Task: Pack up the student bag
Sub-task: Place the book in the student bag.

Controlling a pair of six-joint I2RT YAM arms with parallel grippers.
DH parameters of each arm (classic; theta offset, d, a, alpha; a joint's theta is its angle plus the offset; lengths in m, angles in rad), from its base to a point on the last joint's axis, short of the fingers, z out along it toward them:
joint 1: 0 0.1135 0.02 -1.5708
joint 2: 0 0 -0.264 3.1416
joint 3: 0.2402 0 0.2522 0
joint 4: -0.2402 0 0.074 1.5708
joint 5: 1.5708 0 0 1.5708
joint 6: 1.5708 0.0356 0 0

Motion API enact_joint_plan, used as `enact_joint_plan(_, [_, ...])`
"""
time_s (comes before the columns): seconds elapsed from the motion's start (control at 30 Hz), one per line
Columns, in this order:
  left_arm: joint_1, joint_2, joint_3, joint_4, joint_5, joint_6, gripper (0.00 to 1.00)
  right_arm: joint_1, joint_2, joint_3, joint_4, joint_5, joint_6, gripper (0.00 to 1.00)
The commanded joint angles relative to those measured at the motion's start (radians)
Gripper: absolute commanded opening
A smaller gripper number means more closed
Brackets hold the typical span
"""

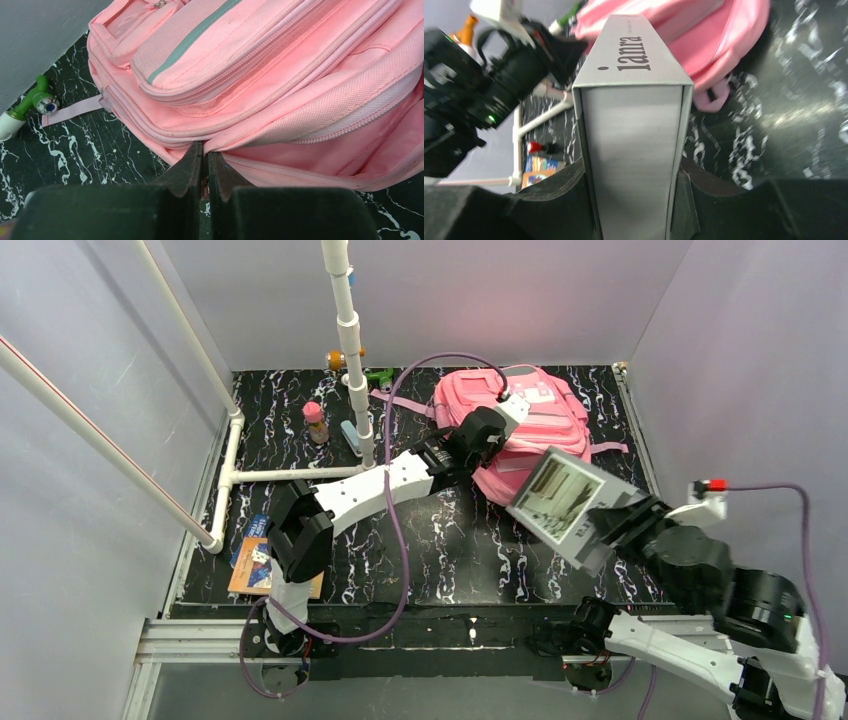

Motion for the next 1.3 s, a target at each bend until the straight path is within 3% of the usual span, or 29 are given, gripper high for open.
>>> enact_joint_plan(0.0, [0.005,-0.117,0.068,-0.024,0.001,-0.031,0.0,0.007,-0.005,-0.178,0.263,-0.205,0.157,0.01])
enact_joint_plan(0.1, [0.005,-0.135,0.073,-0.029,0.013,-0.026,0.0,0.007,-0.002,-0.288,0.383,-0.262,0.218,0.01])
enact_joint_plan(0.3, [0.005,-0.184,0.037,-0.024,0.021,-0.022,0.0,0.007,-0.062,-0.402,0.453,-0.136,0.403,0.01])
enact_joint_plan(0.6, [0.005,-0.303,-0.048,-0.02,0.057,-0.033,0.0,0.007,-0.191,-0.534,0.383,0.016,0.743,0.01])
enact_joint_plan(0.77, [0.005,-0.343,-0.09,-0.01,0.083,-0.034,0.0,0.007,-0.261,-0.524,0.375,0.093,0.768,0.01])
enact_joint_plan(0.9, [0.005,-0.381,-0.135,0.007,0.113,-0.066,0.0,0.007,-0.259,-0.534,0.31,0.132,0.878,0.01])
enact_joint_plan(1.27, [0.01,-0.487,-0.283,0.011,0.248,-0.199,0.0,0.007,-0.051,-0.647,0.729,0.283,0.75,0.01])
